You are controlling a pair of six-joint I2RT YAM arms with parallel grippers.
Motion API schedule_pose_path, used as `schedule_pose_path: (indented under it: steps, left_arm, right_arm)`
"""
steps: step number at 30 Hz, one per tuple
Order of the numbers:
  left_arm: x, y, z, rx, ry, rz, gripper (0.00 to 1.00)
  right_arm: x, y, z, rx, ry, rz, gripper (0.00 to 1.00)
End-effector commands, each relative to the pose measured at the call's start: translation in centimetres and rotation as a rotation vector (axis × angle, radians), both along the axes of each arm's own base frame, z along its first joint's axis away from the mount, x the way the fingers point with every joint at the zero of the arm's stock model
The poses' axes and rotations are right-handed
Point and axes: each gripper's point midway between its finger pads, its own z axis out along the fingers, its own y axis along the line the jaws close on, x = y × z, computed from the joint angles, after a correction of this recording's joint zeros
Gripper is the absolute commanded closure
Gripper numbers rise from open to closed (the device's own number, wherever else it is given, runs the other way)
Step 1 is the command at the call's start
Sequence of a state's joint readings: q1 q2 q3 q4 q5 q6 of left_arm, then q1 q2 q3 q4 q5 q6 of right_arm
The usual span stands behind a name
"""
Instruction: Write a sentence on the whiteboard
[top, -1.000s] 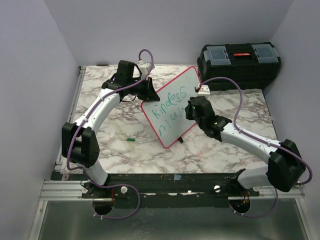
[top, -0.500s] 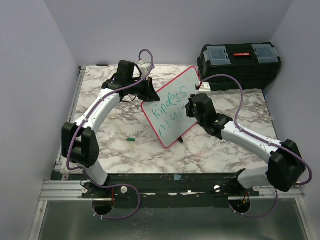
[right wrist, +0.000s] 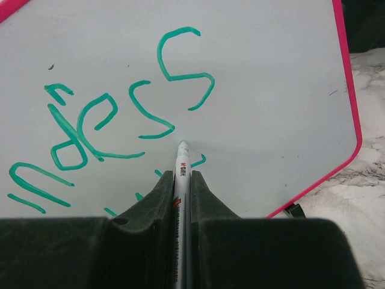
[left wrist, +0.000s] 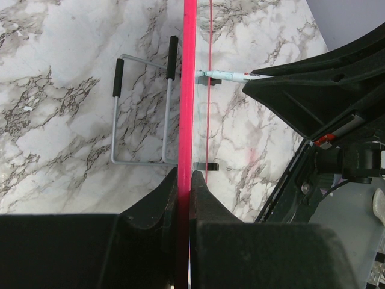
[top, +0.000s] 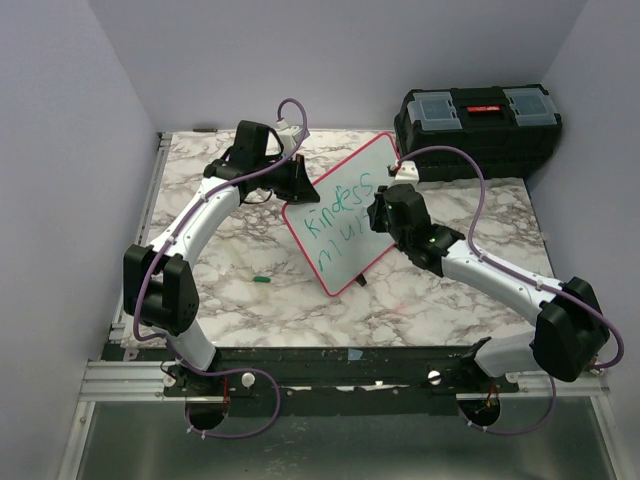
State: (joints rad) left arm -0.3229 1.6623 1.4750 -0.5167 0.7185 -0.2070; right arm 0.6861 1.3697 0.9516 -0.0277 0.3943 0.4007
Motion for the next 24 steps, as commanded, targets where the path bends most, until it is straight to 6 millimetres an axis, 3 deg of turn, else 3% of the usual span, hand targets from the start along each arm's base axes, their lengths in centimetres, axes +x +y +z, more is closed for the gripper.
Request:
schedule_pose_path:
  steps: [1,24]
  left_arm:
    - [0.6,1.7,-1.2,0.113,-0.067,0.034,1.0]
    - [0.5,1.6,-0.8,0.105,-0.073,0.032,1.0]
  right_arm:
    - [0.4,0.8,0.0,0.025,0.01,0.017,0.99]
    - [-2.5,0.0,-3.4,0.045,0.099,0.044,0.99]
